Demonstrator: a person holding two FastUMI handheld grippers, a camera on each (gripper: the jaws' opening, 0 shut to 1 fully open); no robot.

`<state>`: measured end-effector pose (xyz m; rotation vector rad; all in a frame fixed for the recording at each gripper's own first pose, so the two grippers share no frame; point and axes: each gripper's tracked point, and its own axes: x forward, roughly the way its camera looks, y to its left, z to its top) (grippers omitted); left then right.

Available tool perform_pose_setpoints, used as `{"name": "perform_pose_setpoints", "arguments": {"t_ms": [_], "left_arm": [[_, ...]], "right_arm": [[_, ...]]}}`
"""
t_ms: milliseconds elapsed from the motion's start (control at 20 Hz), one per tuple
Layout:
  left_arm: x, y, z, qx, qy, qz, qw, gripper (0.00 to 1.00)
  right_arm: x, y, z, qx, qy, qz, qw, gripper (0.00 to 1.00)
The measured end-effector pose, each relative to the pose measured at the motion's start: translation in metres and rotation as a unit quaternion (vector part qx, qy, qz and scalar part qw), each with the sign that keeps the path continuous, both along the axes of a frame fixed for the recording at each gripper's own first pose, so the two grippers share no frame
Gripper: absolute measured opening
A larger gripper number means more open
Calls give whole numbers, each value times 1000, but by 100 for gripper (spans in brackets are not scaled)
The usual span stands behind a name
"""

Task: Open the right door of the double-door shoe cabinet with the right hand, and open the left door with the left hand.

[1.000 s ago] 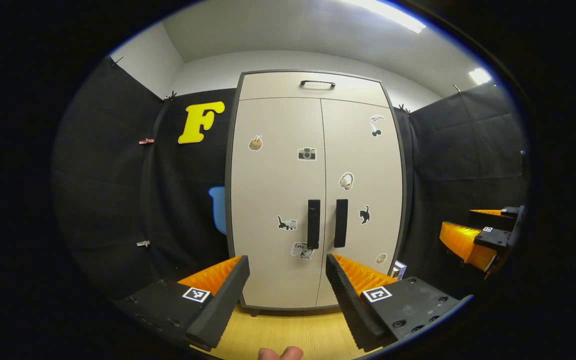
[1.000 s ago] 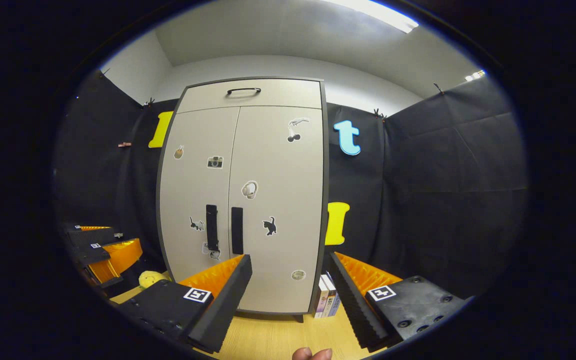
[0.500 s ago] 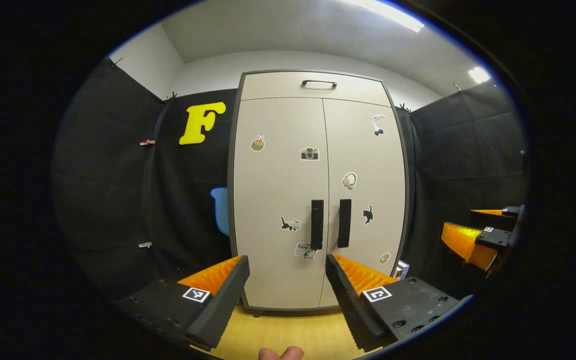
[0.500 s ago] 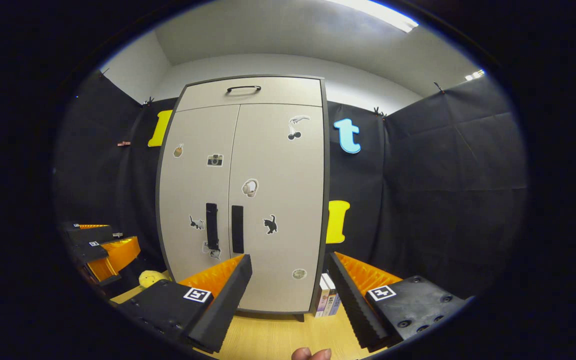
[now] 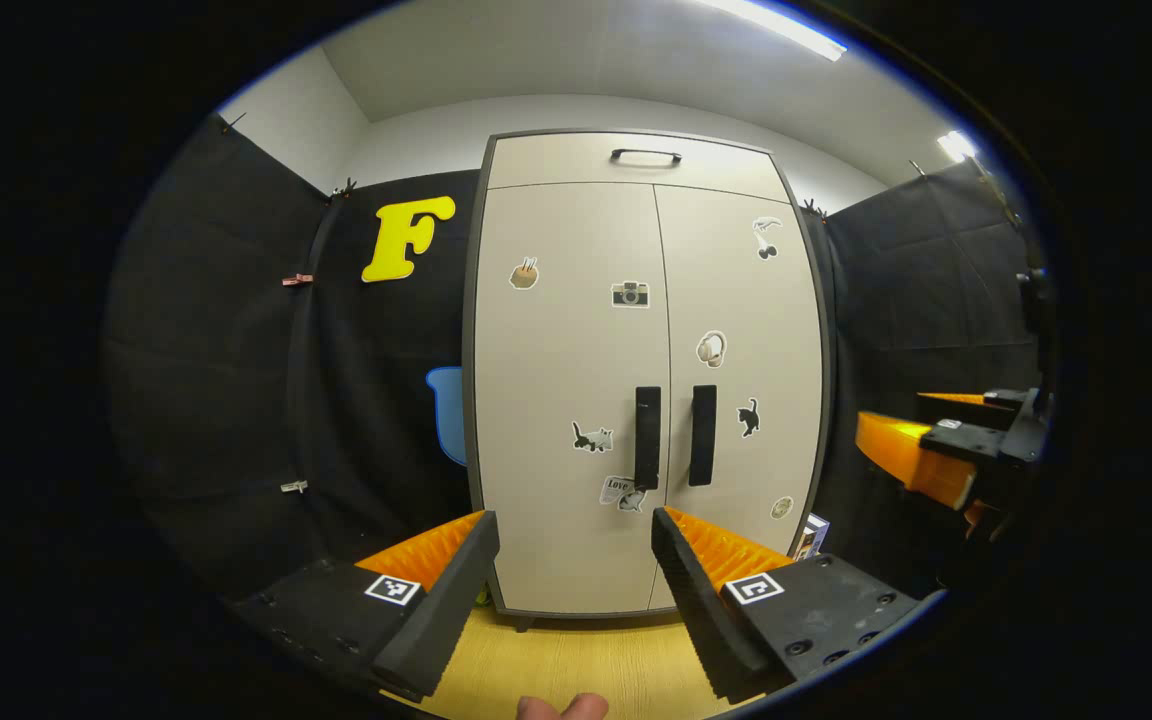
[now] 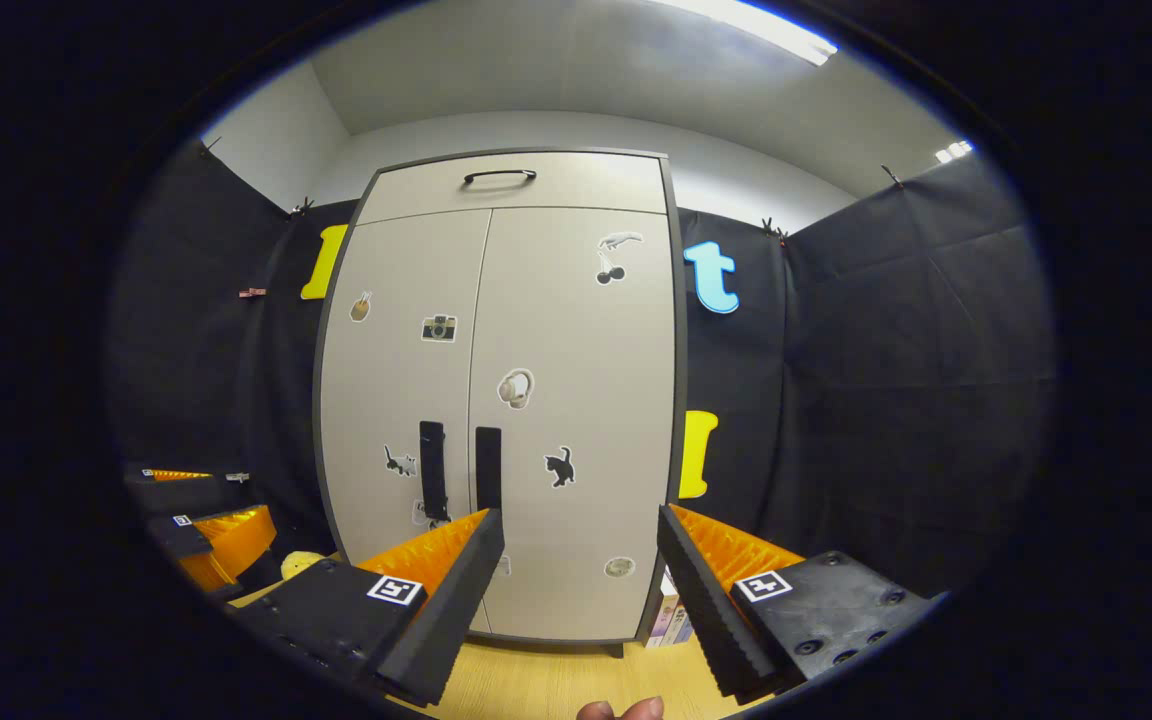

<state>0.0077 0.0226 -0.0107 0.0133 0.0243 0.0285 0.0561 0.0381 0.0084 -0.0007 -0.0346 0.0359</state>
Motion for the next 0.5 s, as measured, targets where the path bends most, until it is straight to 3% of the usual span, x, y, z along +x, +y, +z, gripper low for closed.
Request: {"name": "perform_pose_setpoints", "arguments": {"t_ms": [250,500], "left_arm": [[7,19,-10,7,8,11,1000,95],[11,43,-20,-2,14,20,1000,95]], "right_arm": [[59,50,5,6,-23,32,999,97],[119,78,-15,15,-19,29,999,98]]}}
